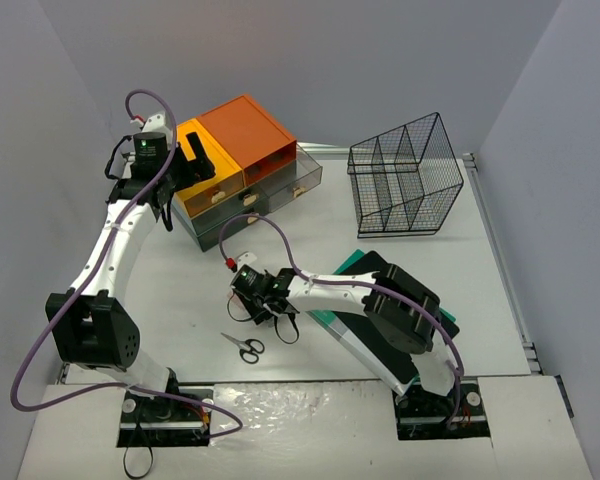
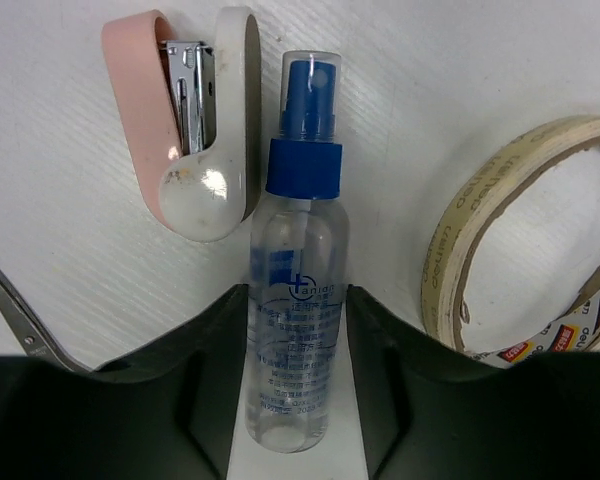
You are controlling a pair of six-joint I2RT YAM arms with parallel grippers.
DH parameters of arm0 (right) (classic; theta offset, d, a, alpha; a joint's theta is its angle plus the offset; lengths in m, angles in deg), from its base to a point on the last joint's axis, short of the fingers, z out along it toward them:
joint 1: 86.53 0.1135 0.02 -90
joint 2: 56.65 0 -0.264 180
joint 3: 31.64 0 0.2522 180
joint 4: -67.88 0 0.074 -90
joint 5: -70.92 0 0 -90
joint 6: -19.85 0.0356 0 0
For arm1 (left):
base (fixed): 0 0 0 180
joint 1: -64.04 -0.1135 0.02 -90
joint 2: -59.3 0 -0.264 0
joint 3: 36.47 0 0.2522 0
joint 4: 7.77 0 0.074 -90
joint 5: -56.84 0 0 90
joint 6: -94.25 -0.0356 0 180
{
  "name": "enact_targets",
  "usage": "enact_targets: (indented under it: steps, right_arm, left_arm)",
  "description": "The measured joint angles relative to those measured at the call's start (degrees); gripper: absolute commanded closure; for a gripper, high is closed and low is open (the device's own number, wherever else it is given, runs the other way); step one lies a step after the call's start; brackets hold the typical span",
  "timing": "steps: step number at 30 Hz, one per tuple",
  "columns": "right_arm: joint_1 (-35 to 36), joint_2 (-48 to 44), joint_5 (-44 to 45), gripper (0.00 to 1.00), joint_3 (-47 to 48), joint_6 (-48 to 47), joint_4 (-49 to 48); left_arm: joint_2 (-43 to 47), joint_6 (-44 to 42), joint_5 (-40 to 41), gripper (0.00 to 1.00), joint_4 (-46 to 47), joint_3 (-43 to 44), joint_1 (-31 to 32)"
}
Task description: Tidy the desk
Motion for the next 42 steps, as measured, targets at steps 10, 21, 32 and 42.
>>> enact_targets:
  steps: [10, 21, 32, 42]
  right_arm:
    - [0.0, -0.31, 0.66, 1.0, 0.46, 0.19, 1.85]
    - [0.06, -12.6, 0.09, 1.0, 12.0, 0.08, 15.44]
    - [-13.61, -19.56, -0.28, 1.0, 27.48, 10.47, 10.9]
    - [-24.83, -15.06, -5.95, 1.0, 22.27, 33.33, -8.1]
  left_arm:
    - [0.0, 0.0, -0.69, 0.03, -0.05, 0.0, -0.29]
    - [0.0, 0.01, -0.77, 0.03, -0.07, 0.02, -0.33]
    - [0.0, 0.07, -0.76, 0.03, -0.06, 0.02, -0.33]
    - [-0.02, 0.68, -1.02, 0.03, 0.17, -0.02, -0.53]
